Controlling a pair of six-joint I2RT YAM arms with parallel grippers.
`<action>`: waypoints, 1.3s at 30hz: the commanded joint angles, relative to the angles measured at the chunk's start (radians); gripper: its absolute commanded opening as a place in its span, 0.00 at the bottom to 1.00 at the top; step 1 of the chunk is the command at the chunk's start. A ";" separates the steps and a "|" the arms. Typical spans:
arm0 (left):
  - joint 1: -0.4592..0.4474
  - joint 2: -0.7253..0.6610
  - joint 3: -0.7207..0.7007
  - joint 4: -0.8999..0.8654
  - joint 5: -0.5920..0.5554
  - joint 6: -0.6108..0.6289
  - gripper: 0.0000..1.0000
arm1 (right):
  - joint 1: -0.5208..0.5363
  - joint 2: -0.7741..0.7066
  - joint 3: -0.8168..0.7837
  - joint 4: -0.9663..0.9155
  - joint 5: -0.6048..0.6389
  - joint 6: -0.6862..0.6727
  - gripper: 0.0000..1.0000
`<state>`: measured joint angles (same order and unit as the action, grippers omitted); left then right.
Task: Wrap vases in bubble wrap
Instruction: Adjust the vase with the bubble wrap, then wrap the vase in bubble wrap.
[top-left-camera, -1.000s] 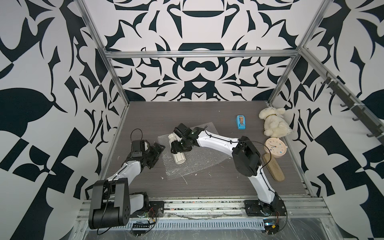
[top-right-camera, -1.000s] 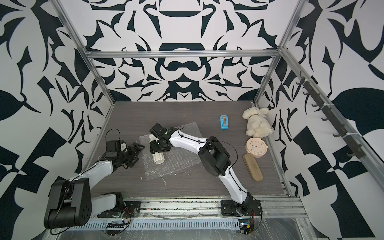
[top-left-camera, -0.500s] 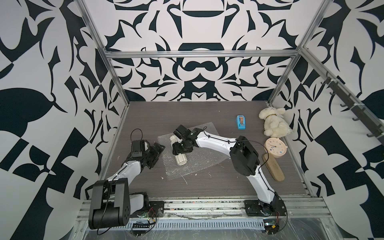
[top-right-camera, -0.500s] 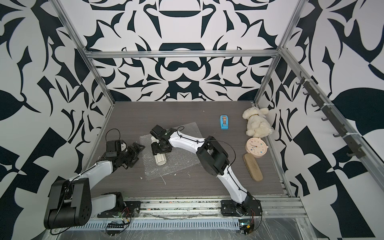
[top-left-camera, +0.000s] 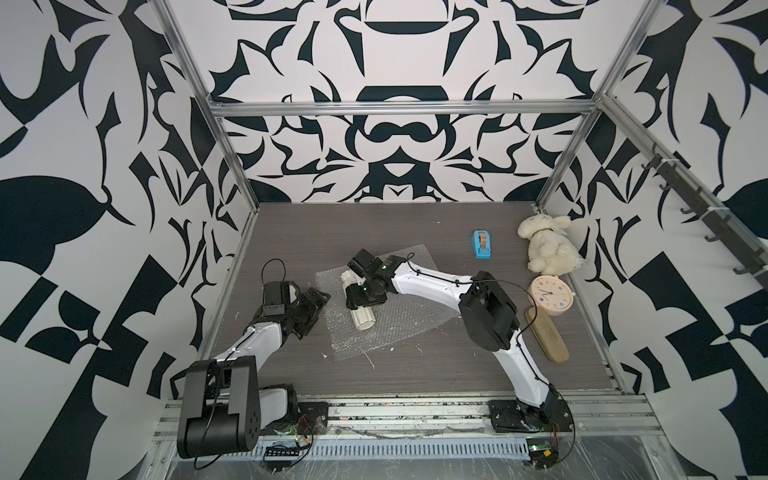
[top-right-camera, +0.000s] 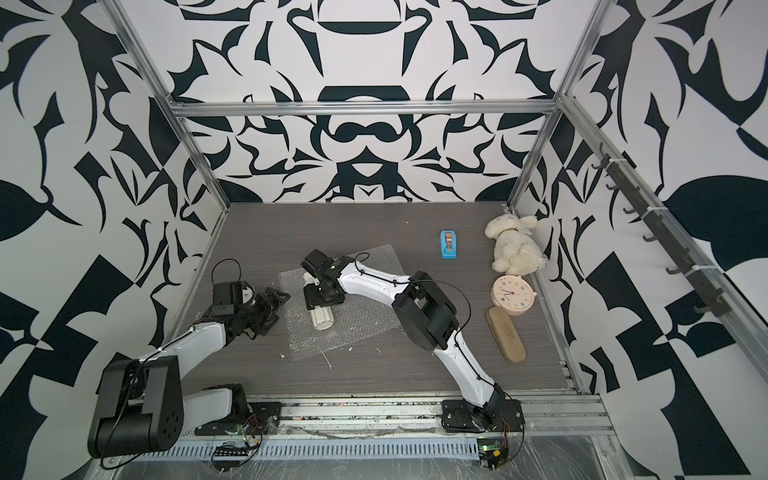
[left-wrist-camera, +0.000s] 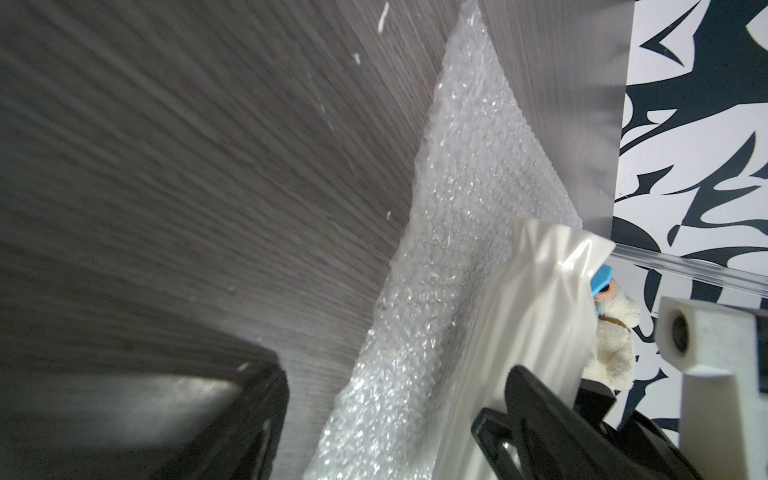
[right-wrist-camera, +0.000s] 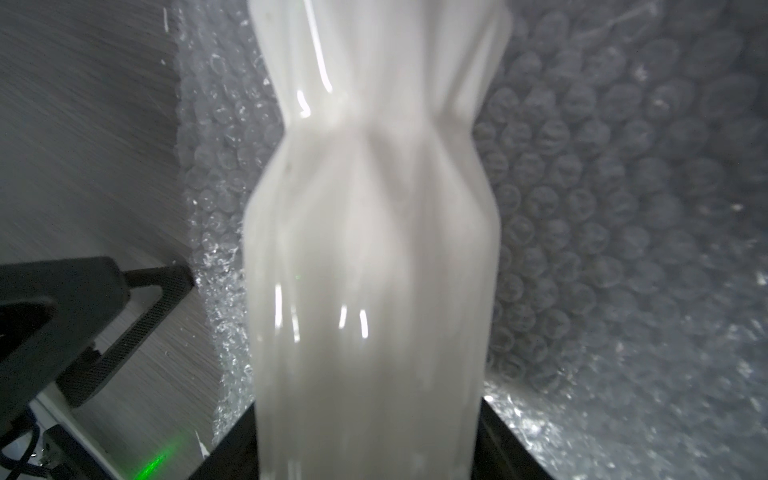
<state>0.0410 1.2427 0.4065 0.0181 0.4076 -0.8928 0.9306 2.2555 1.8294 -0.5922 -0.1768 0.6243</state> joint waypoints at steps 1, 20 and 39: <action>-0.014 0.024 -0.025 -0.033 0.001 -0.009 0.86 | -0.005 -0.016 0.010 0.029 0.006 -0.003 0.57; -0.043 0.166 -0.016 0.022 -0.005 -0.054 0.53 | -0.013 -0.120 -0.062 0.057 0.015 -0.035 0.77; -0.168 0.141 0.155 -0.065 0.041 -0.085 0.01 | -0.013 -0.300 -0.244 0.100 0.059 -0.098 0.77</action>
<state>-0.1097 1.3930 0.5240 0.0185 0.4530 -0.9737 0.9096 2.0197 1.6081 -0.5068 -0.1429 0.5545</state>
